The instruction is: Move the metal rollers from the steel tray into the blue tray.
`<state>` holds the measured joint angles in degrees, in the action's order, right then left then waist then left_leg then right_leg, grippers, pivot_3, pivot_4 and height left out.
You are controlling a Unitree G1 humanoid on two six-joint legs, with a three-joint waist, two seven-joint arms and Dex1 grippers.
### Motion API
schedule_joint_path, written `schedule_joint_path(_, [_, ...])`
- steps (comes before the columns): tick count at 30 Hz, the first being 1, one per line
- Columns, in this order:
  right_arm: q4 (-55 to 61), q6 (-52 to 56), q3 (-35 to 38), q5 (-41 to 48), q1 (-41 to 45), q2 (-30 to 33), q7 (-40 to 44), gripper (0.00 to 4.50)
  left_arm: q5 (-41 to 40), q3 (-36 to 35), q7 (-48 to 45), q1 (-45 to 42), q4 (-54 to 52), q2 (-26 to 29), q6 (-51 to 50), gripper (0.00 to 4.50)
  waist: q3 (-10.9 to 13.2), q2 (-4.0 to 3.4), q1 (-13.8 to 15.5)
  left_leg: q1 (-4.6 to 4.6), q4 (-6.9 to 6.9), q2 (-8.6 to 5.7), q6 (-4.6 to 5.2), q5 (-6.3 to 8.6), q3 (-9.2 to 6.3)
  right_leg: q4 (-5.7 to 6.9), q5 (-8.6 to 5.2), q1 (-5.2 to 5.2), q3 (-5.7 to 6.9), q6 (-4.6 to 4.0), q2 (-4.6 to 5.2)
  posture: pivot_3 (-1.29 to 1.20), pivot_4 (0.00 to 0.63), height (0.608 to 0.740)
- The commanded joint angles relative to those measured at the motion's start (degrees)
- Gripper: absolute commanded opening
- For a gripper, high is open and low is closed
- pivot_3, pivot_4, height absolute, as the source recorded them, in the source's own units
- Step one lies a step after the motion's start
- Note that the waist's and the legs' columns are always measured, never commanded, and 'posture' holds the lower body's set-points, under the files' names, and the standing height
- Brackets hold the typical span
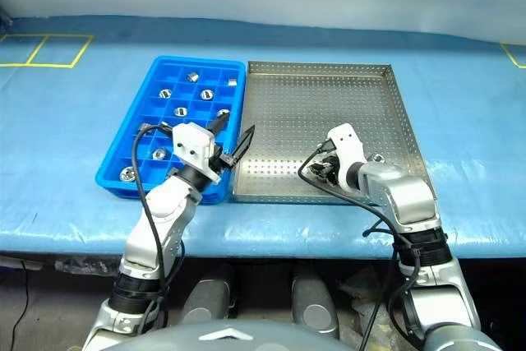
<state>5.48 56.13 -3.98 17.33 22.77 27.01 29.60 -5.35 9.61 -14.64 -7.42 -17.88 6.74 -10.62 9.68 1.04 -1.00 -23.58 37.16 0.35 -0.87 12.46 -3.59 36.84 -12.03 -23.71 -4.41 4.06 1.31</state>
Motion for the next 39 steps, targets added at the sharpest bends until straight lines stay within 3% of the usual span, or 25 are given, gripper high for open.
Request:
schedule_joint_path(1, [1.7, -5.4, 1.5, 0.5, 2.6, -0.7, 1.0, 1.71, 0.1, -1.6, 0.8, 0.5, -4.7, 0.3, 1.5, 3.01, 0.0, -0.01, 0.4, -0.01, 0.00, 0.00, 0.00, 0.00, 0.00, 0.00, 0.01, -0.01, 0.00, 0.01, 0.00, 0.13, 0.150, 0.740])
schedule_joint_path(9, [1.6, -11.2, 0.5, 2.0, 8.5, -7.2, 1.6, 1.71, -1.2, -7.1, 3.4, 5.4, -10.5, 0.3, 0.3, 3.01, 0.0, -0.03, 0.8, -0.02, -0.04, 0.02, 0.00, 0.00, -0.14, 0.01, 0.02, -0.01, 0.17, 0.02, 0.02, 0.17, 0.150, 0.740])
schedule_joint_path(14, [-6.5, -20.7, -0.1, -0.4, 13.4, -16.1, -2.3, 1.71, 2.0, -9.9, 7.2, 10.8, -12.5, 0.9, -2.1, 3.01, 0.0, -0.05, 1.3, 0.03, -0.09, 0.05, 0.00, 0.00, -0.16, 0.05, 0.01, 0.00, 0.24, 0.00, 0.01, 0.26, 0.150, 0.740])
schedule_joint_path(19, [-16.7, -30.5, -1.6, -4.7, 17.9, -22.5, -5.8, 1.71, 5.9, -10.3, 12.0, 13.4, -12.2, -0.2, -5.1, 3.01, 0.1, -0.07, 3.8, 0.00, -0.12, 0.04, -0.01, 0.00, -0.26, 0.05, 0.02, -0.03, 0.34, -0.02, 0.01, 0.33, 0.150, 0.740])
schedule_joint_path(27, [-30.3, -42.0, -2.6, -8.6, 22.8, -28.4, -7.6, 1.71, 6.7, -9.5, 14.3, 15.1, -13.0, -2.5, -4.9, 3.01, 0.1, -0.10, 6.9, -0.02, -0.26, 0.03, -0.07, -0.02, -0.31, 0.03, 0.02, -0.10, 0.42, -0.19, 0.01, 0.39, 0.150, 0.740])
schedule_joint_path(39, [-48.2, -48.9, -1.0, -10.4, 29.3, -33.2, -9.6, 1.71, 7.0, -11.5, 15.0, 17.0, -15.5, -2.1, -4.8, 3.01, 0.1, -0.12, 8.8, 0.04, -0.68, 0.04, -0.22, -0.11, -0.33, 0.01, 0.01, -0.22, 0.45, -0.35, 0.00, 0.43, 0.150, 0.740])
